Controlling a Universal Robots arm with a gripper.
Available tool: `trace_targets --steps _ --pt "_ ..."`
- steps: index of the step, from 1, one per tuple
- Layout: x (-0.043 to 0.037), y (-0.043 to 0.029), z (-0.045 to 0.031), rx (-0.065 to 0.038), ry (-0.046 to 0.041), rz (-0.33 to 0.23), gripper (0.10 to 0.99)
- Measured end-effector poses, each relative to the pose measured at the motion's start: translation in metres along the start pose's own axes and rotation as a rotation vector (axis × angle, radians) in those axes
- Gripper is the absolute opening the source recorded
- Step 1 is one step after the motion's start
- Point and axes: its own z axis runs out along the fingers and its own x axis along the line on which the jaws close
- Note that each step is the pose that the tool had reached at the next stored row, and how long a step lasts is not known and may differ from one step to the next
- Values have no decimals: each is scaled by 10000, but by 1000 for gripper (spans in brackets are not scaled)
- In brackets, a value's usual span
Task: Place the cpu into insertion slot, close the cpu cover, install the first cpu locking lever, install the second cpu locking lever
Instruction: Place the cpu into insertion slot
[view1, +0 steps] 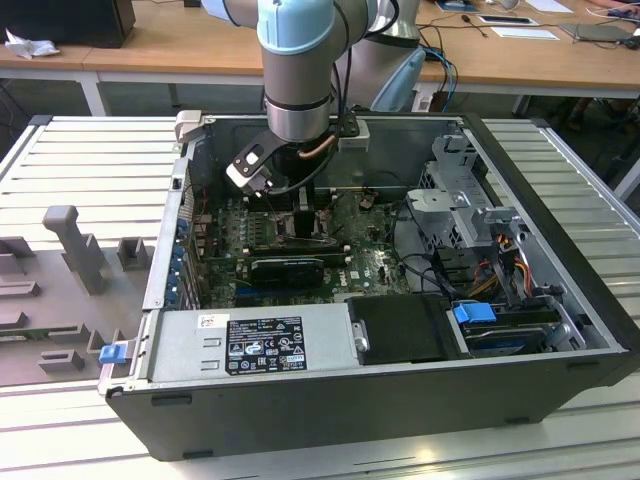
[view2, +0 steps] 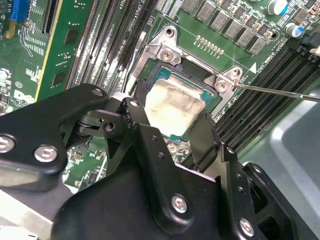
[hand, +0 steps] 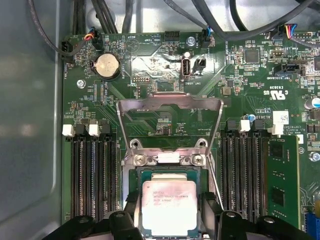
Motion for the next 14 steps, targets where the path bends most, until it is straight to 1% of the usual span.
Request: trace_targets --steps 2,4,6,7,14 --pt "0 0 -1 0 0 1 604" --pt "1 3 -56 0 -2 2 604" --pt "2 4 -66 -2 1 2 604" --pt "2 4 -70 0 -3 2 588" --pt "2 5 -80 2 -15 1 157"
